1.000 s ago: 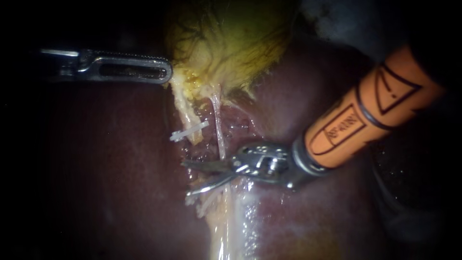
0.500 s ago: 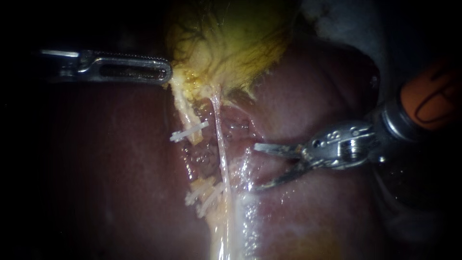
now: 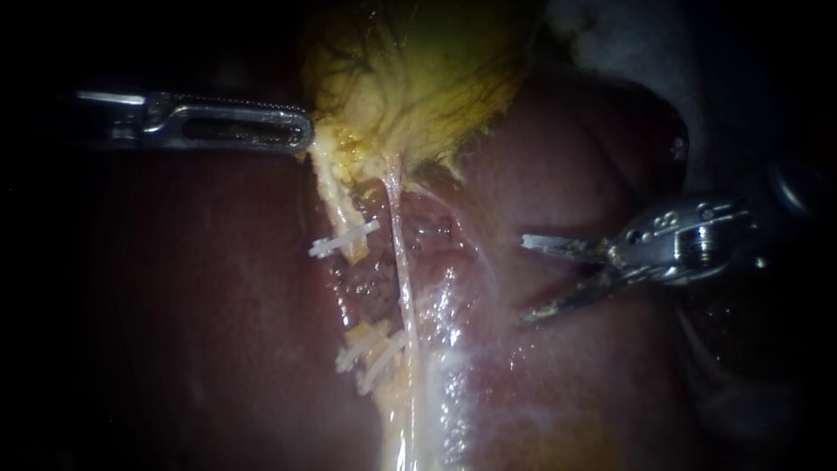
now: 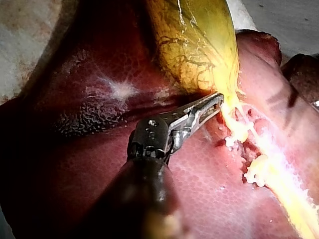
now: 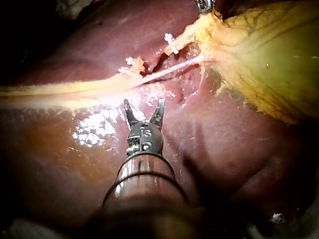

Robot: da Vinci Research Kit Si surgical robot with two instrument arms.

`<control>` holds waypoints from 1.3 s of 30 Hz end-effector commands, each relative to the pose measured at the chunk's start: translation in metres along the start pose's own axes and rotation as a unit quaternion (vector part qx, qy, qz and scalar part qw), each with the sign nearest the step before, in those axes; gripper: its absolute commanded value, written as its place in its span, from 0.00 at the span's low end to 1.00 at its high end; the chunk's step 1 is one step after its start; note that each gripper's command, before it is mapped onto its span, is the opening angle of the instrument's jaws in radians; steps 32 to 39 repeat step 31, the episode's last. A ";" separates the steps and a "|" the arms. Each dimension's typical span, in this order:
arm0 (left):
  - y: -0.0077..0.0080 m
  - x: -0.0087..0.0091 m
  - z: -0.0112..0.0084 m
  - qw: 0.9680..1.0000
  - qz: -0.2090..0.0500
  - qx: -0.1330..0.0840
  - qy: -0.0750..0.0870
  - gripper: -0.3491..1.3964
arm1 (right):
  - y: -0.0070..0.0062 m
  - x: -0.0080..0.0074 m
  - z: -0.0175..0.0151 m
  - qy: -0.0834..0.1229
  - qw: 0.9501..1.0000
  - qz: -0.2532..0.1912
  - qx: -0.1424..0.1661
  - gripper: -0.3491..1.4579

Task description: Go back from the cut left tube

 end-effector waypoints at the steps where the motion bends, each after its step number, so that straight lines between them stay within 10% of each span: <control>1: -0.0001 0.0001 0.0001 1.000 0.000 -0.001 0.000 0.00 | 0.0000 0.0000 -0.0001 0.000 1.000 0.001 -0.001 0.98; 19: 0.0019 0.0034 0.0055 1.000 0.004 -0.004 0.011 0.00 | 0.0002 -0.0003 -0.0007 -0.001 1.000 0.001 0.000 0.98; 39: 0.0019 0.0035 0.0054 1.000 0.005 -0.003 0.013 0.00 | 0.0002 -0.0002 -0.0004 0.001 1.000 -0.001 0.013 0.99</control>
